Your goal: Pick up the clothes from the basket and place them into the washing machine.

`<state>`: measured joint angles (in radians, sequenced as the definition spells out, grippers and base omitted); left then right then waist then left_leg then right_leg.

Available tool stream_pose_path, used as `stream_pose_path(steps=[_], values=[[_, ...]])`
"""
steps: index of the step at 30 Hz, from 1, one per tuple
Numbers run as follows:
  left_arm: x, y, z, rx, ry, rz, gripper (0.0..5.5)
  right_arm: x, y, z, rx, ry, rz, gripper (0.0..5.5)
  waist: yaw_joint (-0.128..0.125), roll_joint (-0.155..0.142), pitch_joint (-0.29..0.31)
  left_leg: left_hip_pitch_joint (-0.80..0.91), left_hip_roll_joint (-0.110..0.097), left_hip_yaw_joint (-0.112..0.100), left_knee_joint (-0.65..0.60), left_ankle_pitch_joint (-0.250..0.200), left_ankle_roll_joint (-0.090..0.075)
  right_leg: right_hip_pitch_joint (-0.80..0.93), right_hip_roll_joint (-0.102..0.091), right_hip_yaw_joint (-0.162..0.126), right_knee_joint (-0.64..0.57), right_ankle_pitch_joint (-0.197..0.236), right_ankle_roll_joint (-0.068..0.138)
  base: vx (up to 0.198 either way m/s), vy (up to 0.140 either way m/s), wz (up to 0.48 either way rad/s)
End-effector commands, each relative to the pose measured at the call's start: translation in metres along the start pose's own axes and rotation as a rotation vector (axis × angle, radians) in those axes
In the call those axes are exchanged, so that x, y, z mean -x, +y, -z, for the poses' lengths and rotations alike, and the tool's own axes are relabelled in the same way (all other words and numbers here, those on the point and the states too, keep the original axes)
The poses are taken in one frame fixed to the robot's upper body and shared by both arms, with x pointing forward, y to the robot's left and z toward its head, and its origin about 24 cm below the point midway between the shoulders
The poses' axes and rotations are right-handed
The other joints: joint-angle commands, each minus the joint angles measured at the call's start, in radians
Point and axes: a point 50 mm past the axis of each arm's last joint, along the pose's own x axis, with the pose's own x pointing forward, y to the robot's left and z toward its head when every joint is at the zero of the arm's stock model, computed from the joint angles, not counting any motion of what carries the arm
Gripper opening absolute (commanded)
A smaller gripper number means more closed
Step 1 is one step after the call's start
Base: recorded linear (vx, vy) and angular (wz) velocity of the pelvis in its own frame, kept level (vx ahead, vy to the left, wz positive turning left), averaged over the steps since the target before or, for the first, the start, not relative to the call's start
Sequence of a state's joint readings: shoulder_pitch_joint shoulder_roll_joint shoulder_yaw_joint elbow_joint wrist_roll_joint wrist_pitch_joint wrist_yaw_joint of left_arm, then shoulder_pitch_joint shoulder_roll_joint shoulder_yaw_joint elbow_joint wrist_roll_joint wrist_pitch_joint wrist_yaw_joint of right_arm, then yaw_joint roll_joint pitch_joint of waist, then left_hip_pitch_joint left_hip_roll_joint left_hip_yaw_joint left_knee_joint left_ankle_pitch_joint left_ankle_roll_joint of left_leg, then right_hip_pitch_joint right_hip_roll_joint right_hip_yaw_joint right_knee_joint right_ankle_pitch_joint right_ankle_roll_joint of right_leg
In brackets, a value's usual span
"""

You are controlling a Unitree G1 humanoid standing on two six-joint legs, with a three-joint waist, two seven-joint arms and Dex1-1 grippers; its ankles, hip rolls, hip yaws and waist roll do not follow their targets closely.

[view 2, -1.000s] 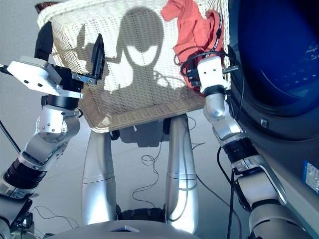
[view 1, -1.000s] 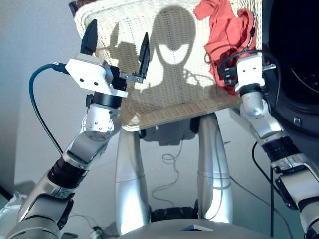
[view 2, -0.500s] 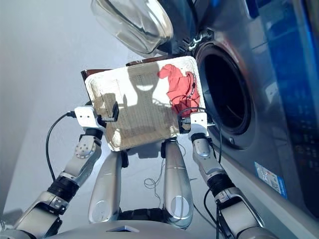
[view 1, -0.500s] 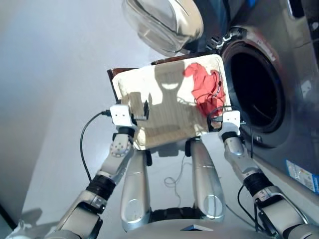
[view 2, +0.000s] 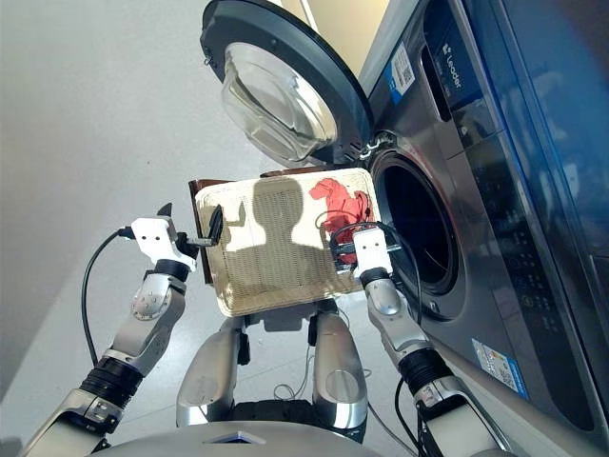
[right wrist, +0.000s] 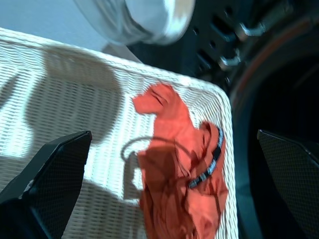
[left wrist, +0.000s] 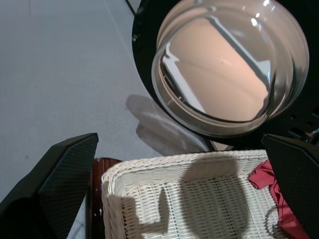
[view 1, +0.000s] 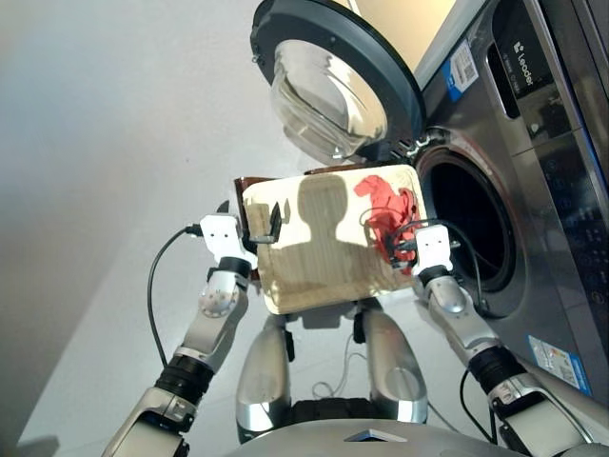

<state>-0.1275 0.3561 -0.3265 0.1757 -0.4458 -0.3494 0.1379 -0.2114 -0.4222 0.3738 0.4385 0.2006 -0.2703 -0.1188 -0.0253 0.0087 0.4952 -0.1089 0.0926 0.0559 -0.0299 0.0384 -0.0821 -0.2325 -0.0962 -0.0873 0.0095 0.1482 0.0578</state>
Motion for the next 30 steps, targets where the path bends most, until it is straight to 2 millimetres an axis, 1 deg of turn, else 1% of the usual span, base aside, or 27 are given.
stream_pose_path(steps=[1,3,5,6,7,11,12,13,14,15,16,17,18,19,20,21,22,23,24,25,26,27,28,29,30], values=[[0.003,-0.003,-0.021,-0.012,-0.129,0.038,5.50,0.000,0.005,-0.013,0.009,-0.075,-0.031,5.50,0.008,-0.023,-0.079,-0.035,-0.028,0.022,-0.031,0.080,-0.018,-0.005,-0.033,0.015,0.072,-0.052,0.102,0.000,0.000,0.000],[0.001,-0.005,-0.027,-0.002,-0.156,0.047,5.50,-0.005,0.005,-0.017,0.011,-0.085,-0.020,5.50,0.010,-0.018,-0.073,-0.045,-0.028,0.019,-0.027,0.080,-0.018,-0.017,-0.033,0.014,0.079,-0.055,0.099,0.000,0.000,0.000],[-0.004,-0.008,-0.038,0.009,-0.205,0.052,5.50,-0.012,0.004,-0.023,0.008,-0.103,-0.002,5.50,0.012,-0.013,-0.064,-0.067,-0.029,0.015,-0.011,0.081,-0.018,-0.033,-0.034,0.017,0.086,-0.055,0.097,-0.071,-0.033,0.012],[-0.010,-0.013,-0.050,0.037,-0.257,0.059,5.50,-0.016,0.003,-0.027,0.006,-0.113,0.016,5.50,0.014,-0.011,-0.048,-0.086,-0.030,0.013,0.008,0.079,-0.017,-0.047,-0.034,0.021,0.093,-0.054,0.095,-0.052,-0.030,0.026],[-0.010,-0.013,-0.050,0.037,-0.257,0.059,5.50,-0.017,0.003,-0.027,0.006,-0.114,0.016,5.50,0.014,-0.011,-0.047,-0.088,-0.030,0.013,0.011,0.078,-0.016,-0.048,-0.034,0.021,0.094,-0.054,0.094,0.000,0.000,0.000],[-0.019,-0.027,-0.075,0.081,-0.365,0.097,5.50,-0.029,0.000,-0.039,0.008,-0.147,0.057,5.50,0.016,0.001,0.003,-0.150,-0.033,0.005,0.082,0.066,-0.017,-0.087,-0.033,0.026,0.127,-0.059,0.087,-0.063,-0.040,0.055],[-0.024,-0.034,-0.089,0.048,-0.432,0.130,5.50,-0.036,-0.001,-0.046,0.008,-0.162,0.071,5.50,0.016,0.002,0.025,-0.187,-0.030,0.000,0.115,0.062,-0.017,-0.127,-0.025,0.032,0.163,-0.065,0.081,-0.082,-0.050,0.231],[-0.025,-0.034,-0.089,0.048,-0.434,0.130,5.50,-0.036,-0.001,-0.046,0.008,-0.163,0.071,5.50,0.016,0.002,0.025,-0.191,-0.029,0.000,0.118,0.061,-0.017,-0.132,-0.025,0.033,0.167,-0.067,0.081,-0.073,-0.047,0.223],[-0.027,-0.039,-0.094,0.053,-0.454,0.146,5.50,-0.040,0.001,-0.049,0.016,-0.170,0.065,5.50,0.018,0.003,0.025,-0.218,-0.027,-0.002,0.132,0.058,-0.016,-0.167,-0.021,0.035,0.190,-0.074,0.078,-0.067,-0.040,0.143],[-0.030,-0.048,-0.103,0.079,-0.492,0.163,5.50,-0.048,0.001,-0.059,0.022,-0.192,0.076,5.50,0.020,0.005,0.025,-0.272,-0.026,-0.008,0.159,0.054,-0.014,-0.228,-0.018,0.035,0.231,-0.081,0.073,-0.068,-0.040,0.020],[-0.030,-0.048,-0.103,0.078,-0.494,0.163,5.50,-0.049,0.001,-0.059,0.023,-0.194,0.077,5.50,0.020,0.004,0.025,-0.278,-0.026,-0.008,0.164,0.052,-0.014,-0.234,-0.018,0.035,0.236,-0.082,0.073,-0.104,-0.057,0.008],[-0.031,-0.054,-0.112,0.117,-0.528,0.168,5.50,-0.055,0.000,-0.068,0.029,-0.212,0.093,5.50,0.020,0.005,0.025,-0.347,-0.024,-0.016,0.208,0.043,-0.010,-0.299,-0.018,0.039,0.281,-0.093,0.067,-0.093,-0.032,0.033],[-0.032,-0.058,-0.116,0.132,-0.543,0.173,5.50,-0.059,0.000,-0.073,0.027,-0.223,0.101,5.50,0.021,0.003,0.025,-0.387,-0.029,-0.022,0.237,0.036,-0.007,-0.338,-0.016,0.043,0.313,-0.093,0.066,-0.095,-0.031,0.069],[-0.033,-0.058,-0.116,0.131,-0.546,0.173,5.50,-0.060,0.000,-0.074,0.028,-0.225,0.101,5.50,0.021,0.002,0.025,-0.394,-0.030,-0.022,0.244,0.033,-0.007,-0.345,-0.017,0.044,0.319,-0.095,0.066,-0.106,-0.004,0.124],[-0.033,-0.063,-0.124,0.139,-0.576,0.186,5.50,-0.065,-0.004,-0.086,0.034,-0.264,0.117,5.50,0.025,-0.001,0.025,-0.469,-0.037,-0.039,0.291,0.020,-0.002,-0.423,-0.013,0.049,0.367,-0.102,0.062,-0.079,0.000,0.155],[-0.033,-0.063,-0.124,0.139,-0.579,0.187,5.50,-0.066,-0.004,-0.087,0.035,-0.266,0.117,5.50,0.024,-0.001,0.025,-0.477,-0.037,-0.039,0.300,0.017,-0.002,-0.431,-0.014,0.050,0.374,-0.105,0.062,-0.118,-0.012,0.137],[-0.032,-0.065,-0.128,0.139,-0.594,0.193,5.50,-0.068,-0.007,-0.095,0.029,-0.292,0.128,5.50,0.020,0.000,0.025,-0.520,-0.038,-0.040,0.320,0.013,-0.001,-0.470,-0.014,0.052,0.399,-0.107,0.062,-0.121,-0.041,0.081],[-0.031,-0.064,-0.131,0.145,-0.609,0.179,5.50,-0.069,-0.010,-0.107,0.022,-0.339,0.143,5.50,0.016,0.007,0.025,-0.590,-0.039,-0.042,0.359,0.010,-0.003,-0.534,-0.015,0.054,0.438,-0.113,0.060,-0.107,-0.041,0.094],[-0.030,-0.064,-0.131,0.145,-0.607,0.179,5.50,-0.069,-0.010,-0.107,0.021,-0.337,0.142,5.50,0.015,0.007,0.025,-0.593,-0.040,-0.043,0.371,0.000,-0.003,-0.537,-0.017,0.054,0.449,-0.123,0.060,-0.098,-0.039,0.121],[-0.030,-0.063,-0.133,0.150,-0.616,0.170,5.50,-0.071,-0.013,-0.113,0.021,-0.356,0.154,5.50,0.015,0.013,0.025,-0.632,-0.040,-0.046,0.392,-0.004,-0.002,-0.572,-0.018,0.059,0.466,-0.124,0.058,-0.088,-0.011,0.114],[-0.028,-0.062,-0.136,0.159,-0.632,0.156,5.50,-0.074,-0.018,-0.125,0.029,-0.391,0.174,5.50,0.017,0.023,0.025,-0.688,-0.039,-0.046,0.416,0.000,-0.002,-0.624,-0.018,0.061,0.492,-0.125,0.053,-0.091,-0.011,0.109],[-0.028,-0.062,-0.136,0.159,-0.632,0.155,5.50,-0.074,-0.018,-0.125,0.030,-0.391,0.174,5.50,0.016,0.023,0.025,-0.696,-0.040,-0.046,0.432,-0.012,-0.002,-0.631,-0.019,0.062,0.507,-0.136,0.053,-0.085,0.010,0.099],[-0.028,-0.061,-0.136,0.168,-0.632,0.144,5.50,-0.076,-0.020,-0.129,0.030,-0.401,0.185,5.50,0.017,0.027,0.025,-0.726,-0.037,-0.047,0.450,-0.017,0.000,-0.661,-0.017,0.061,0.525,-0.144,0.048,-0.050,0.007,0.119],[-0.027,-0.061,-0.139,0.172,-0.644,0.142,5.50,-0.077,-0.023,-0.135,0.032,-0.423,0.200,5.50,0.017,0.033,0.025,-0.757,-0.037,-0.048,0.470,-0.020,-0.003,-0.691,-0.013,0.067,0.550,-0.150,0.046,-0.101,0.000,0.096],[-0.024,-0.059,-0.146,0.159,-0.679,0.139,5.50,-0.078,-0.031,-0.145,0.043,-0.450,0.225,5.50,0.017,0.038,0.025,-0.817,-0.035,-0.050,0.507,-0.030,-0.006,-0.747,-0.015,0.068,0.585,-0.160,0.043,-0.073,-0.011,0.069]])
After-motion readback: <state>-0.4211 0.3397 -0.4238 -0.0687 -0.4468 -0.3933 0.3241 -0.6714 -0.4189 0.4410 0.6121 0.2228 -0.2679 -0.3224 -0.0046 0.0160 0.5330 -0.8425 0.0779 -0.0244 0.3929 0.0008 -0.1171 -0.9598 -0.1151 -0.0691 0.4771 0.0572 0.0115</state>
